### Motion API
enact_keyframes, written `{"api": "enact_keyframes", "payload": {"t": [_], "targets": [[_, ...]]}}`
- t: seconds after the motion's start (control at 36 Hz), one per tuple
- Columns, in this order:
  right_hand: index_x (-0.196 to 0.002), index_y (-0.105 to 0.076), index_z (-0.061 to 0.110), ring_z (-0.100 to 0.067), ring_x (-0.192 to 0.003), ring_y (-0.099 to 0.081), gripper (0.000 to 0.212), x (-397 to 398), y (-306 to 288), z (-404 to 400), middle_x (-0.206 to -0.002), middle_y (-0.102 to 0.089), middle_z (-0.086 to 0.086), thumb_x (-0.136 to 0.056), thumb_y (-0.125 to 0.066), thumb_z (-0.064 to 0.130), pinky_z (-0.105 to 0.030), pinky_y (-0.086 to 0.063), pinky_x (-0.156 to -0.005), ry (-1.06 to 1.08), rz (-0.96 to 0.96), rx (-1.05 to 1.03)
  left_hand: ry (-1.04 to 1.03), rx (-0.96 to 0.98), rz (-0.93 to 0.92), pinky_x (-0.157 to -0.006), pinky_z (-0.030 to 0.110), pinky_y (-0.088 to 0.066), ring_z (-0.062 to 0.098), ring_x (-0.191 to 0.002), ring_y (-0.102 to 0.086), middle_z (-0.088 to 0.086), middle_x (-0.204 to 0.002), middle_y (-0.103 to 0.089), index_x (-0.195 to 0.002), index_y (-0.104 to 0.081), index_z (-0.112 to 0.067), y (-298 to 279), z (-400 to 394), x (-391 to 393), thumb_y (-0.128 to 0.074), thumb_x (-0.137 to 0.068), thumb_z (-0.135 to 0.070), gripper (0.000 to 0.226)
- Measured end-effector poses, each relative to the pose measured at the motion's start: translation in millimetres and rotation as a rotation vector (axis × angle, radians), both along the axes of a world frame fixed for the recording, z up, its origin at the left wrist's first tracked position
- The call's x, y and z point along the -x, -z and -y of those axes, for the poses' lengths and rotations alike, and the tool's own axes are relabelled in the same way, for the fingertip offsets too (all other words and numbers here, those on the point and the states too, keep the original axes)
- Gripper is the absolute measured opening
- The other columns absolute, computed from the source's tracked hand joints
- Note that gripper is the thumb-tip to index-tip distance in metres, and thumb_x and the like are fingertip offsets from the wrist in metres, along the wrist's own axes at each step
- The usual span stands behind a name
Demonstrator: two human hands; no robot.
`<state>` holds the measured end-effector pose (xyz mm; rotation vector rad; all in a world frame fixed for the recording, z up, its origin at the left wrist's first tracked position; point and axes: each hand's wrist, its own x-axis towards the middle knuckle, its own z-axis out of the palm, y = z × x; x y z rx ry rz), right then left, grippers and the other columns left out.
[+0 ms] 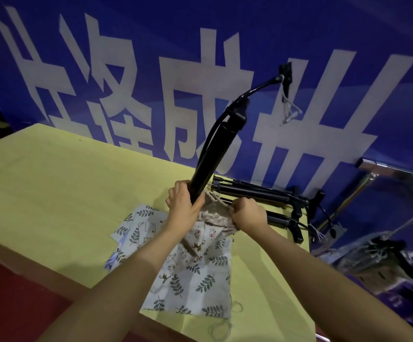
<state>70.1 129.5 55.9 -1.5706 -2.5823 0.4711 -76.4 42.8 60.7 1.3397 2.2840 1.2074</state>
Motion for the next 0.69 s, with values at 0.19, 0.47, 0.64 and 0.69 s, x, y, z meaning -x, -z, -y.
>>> {"api": "enact_keyframes", "payload": {"t": [0.19,0.47,0.64,0.69], "targets": [[-0.108,-0.058,0.005,-0.026,-0.106,-0.055,0.018,0.3,-4.9,1.2,-0.120,-0.050,-0.010,-0.094,-0.048,0.009,-0.031,-0.048,-0.086,-0.073,-0.301,0.034,-0.025,0.003,-0.036,-0.091,0.034,-0.029,0.023,-0.109,-0.039,0.007,-0.114,-0.046,-0.113,-0.047,-0.009,9.4,-3.6,-6.1,-0.052,-0.093,-0.036,0.034],[-0.120,-0.056,0.006,-0.025,-0.106,-0.051,0.030,8.2,-0.7,8.9,-0.109,-0.049,-0.006,-0.095,-0.040,0.012,-0.032,-0.042,-0.089,-0.096,-0.369,0.211,-0.015,-0.017,-0.003,-0.097,0.038,-0.028,0.025,-0.114,-0.039,0.008,-0.116,-0.047,-0.113,-0.048,-0.009,7.0,-10.9,-17.2,-0.054,-0.092,-0.036,0.035],[-0.099,-0.068,0.017,-0.021,-0.084,-0.065,0.024,6.3,-8.4,9.2,-0.092,-0.070,-0.003,-0.093,-0.054,0.036,-0.046,-0.054,-0.080,-0.104,-0.481,0.181,0.017,-0.040,0.007,-0.096,0.039,-0.030,0.025,-0.111,-0.041,0.008,-0.112,-0.047,-0.108,-0.048,-0.007,3.2,-11.0,-17.3,-0.054,-0.092,-0.035,0.033],[-0.090,-0.068,0.015,-0.028,-0.072,-0.066,0.023,6.0,-14.4,9.7,-0.084,-0.070,-0.014,-0.096,-0.053,0.031,-0.045,-0.055,-0.069,-0.047,-0.623,0.203,0.033,-0.041,0.016,-0.094,0.040,-0.034,0.025,-0.108,-0.042,0.007,-0.109,-0.046,-0.106,-0.049,-0.006,2.1,-9.9,-16.8,-0.055,-0.092,-0.034,0.032]]}}
